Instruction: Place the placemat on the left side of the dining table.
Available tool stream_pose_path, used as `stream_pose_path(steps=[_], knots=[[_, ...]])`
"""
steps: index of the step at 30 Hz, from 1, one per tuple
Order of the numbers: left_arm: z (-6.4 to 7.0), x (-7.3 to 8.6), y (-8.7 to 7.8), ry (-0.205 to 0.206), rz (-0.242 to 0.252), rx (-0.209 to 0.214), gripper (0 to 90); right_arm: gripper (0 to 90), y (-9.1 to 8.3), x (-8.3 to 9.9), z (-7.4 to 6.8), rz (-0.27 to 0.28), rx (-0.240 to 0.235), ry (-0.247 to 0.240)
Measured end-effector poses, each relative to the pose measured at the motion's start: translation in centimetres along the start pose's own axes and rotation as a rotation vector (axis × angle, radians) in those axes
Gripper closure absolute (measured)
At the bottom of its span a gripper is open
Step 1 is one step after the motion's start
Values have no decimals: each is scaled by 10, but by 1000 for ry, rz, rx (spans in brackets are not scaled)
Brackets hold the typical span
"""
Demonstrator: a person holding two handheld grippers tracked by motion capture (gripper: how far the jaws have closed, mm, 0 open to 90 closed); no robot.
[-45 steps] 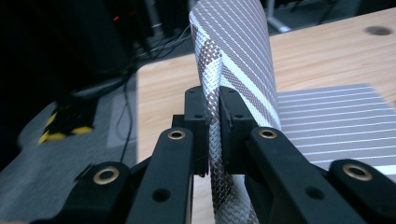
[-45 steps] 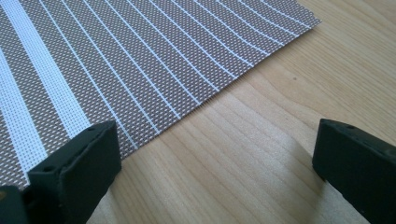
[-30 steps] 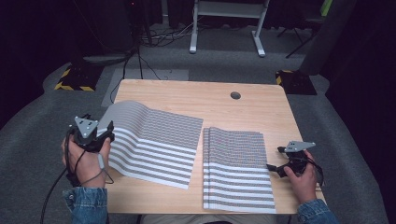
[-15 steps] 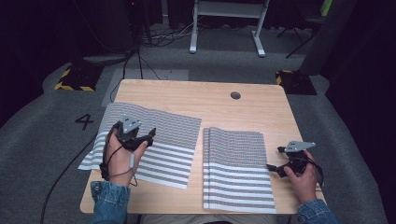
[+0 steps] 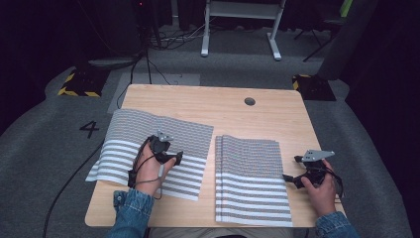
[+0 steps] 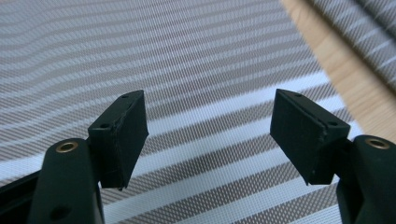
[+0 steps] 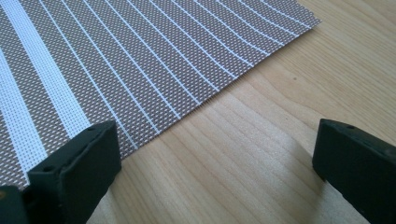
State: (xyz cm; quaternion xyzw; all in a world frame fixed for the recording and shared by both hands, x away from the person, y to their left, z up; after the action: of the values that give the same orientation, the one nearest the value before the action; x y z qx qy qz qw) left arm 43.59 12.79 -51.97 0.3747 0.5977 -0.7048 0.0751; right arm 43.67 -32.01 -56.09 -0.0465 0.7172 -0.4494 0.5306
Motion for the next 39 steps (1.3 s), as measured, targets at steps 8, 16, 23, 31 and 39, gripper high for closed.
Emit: stream_pose_path(steps=[8,16,23,31,39], knots=[[14,17,26,48,-123,9,259,12,0,0,0,0,0,0],[16,14,27,56,-184,3,220,12,0,0,0,0,0,-1],[15,9,29,69,-242,-11,231,12,0,0,0,0,0,0],[2,5,28,42,-170,-27,491,12,0,0,0,-1,-1,2],[-11,5,26,31,-46,-14,862,12,0,0,0,0,0,0]])
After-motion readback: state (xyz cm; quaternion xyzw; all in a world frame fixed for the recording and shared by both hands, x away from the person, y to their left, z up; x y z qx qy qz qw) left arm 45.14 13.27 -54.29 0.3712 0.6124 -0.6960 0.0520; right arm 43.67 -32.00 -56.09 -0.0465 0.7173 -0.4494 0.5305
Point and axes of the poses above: each handheld gripper's, and its own axes: y roughly forward along the jaws, x roughly out of its underside, z roughly to its right, the point moved 8 cm from there along y, roughly forward along the jaws, and after that the axes turned 3 degrees about -x, right-handed, at the moved point
